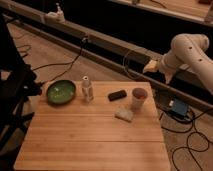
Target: Place the white sponge in the ceramic bowl
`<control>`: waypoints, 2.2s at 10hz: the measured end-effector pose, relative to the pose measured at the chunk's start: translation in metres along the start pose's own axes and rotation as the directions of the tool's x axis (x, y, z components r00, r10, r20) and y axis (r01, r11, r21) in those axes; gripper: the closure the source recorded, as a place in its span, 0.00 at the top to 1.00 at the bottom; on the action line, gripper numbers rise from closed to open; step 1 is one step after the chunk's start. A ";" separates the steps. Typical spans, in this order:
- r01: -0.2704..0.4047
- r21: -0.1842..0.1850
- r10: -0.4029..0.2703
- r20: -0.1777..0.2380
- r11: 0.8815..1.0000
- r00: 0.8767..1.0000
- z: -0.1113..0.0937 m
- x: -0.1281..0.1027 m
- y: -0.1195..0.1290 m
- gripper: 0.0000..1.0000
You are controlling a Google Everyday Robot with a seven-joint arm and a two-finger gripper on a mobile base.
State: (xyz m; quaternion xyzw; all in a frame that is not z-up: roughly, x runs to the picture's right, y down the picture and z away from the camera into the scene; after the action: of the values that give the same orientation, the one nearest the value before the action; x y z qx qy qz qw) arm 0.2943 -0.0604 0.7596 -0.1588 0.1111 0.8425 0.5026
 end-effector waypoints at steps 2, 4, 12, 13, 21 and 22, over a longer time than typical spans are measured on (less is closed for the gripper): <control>0.000 0.000 0.000 0.000 1.000 1.000 0.000 0.000 0.000 0.80; 0.000 0.000 0.000 0.000 1.000 1.000 0.000 0.000 0.000 0.80; 0.010 0.005 -0.010 0.000 1.000 1.000 -0.001 0.000 0.001 0.80; 0.039 0.021 -0.039 -0.010 0.999 0.999 -0.001 0.002 0.005 0.80; 0.194 0.032 -0.176 -0.295 0.981 0.939 0.038 0.109 0.059 0.80; 0.199 0.033 -0.178 -0.321 0.979 0.930 0.040 0.124 0.063 0.80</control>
State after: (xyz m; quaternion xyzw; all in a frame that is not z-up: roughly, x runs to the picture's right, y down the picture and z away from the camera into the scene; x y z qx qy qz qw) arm 0.1774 0.0249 0.7510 -0.2853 0.2020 0.7499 0.5617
